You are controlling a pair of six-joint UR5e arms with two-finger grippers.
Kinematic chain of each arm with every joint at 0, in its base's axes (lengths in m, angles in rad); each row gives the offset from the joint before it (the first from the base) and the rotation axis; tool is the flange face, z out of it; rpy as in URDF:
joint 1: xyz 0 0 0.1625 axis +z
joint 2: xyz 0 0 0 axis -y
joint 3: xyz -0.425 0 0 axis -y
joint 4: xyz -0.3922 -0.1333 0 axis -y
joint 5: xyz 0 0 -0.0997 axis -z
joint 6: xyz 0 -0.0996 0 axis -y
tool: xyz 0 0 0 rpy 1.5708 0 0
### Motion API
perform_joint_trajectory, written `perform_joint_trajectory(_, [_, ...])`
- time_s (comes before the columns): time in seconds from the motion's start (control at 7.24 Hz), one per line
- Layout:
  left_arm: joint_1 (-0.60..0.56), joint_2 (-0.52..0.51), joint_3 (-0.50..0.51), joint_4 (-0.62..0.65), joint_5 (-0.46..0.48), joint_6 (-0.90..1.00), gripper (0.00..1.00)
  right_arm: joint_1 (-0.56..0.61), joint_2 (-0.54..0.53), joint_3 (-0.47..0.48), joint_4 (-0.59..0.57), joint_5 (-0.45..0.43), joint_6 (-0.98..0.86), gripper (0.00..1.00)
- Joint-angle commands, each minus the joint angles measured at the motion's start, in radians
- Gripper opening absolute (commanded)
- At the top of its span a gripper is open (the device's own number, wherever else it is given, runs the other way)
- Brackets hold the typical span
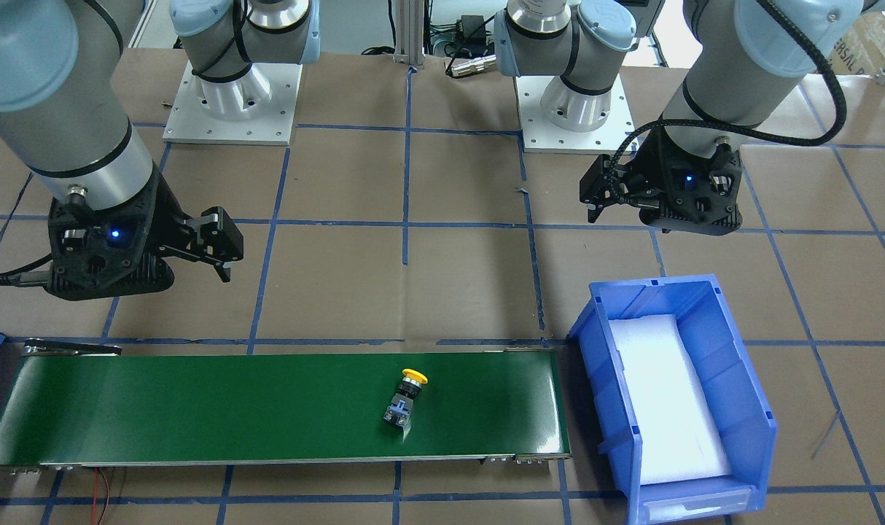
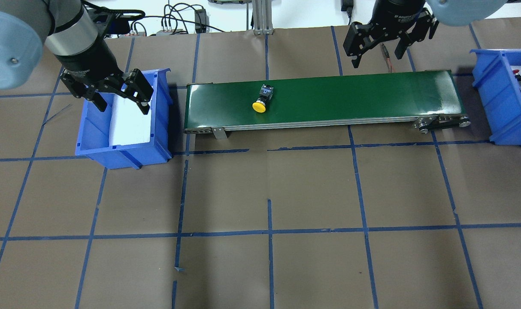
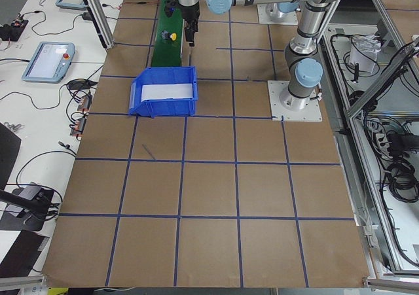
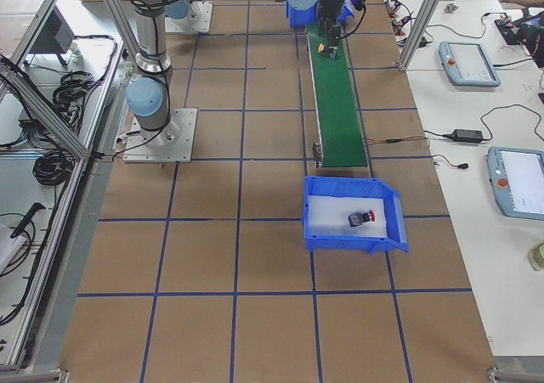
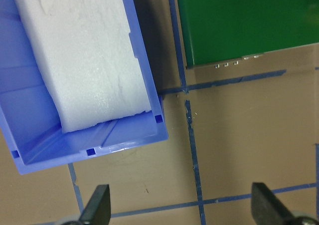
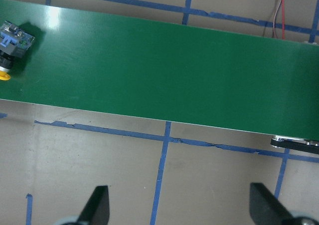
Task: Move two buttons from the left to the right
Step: 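Move right gripper over belt toward yellow button while left gripper withdraws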
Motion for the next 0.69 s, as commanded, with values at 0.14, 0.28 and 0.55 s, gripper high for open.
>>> perform_joint_trajectory(0.14, [0.002, 0.006, 0.004, -0.001, 0.001, 0.001, 1.0, -0.004, 0.012, 0.022, -0.001, -0.003, -0.023, 1.0])
perform_joint_trajectory(0.28, [0.002, 0.003, -0.004, 0.002, 0.0, 0.007, 1.0, -0.003, 0.03, 0.027, -0.01, 0.007, -0.012, 1.0])
perform_joint_trajectory(0.55, [0.002, 0.003, -0.004, 0.002, -0.003, 0.006, 1.0, -0.01, 0.068, 0.029, -0.034, 0.008, 0.052, 1.0])
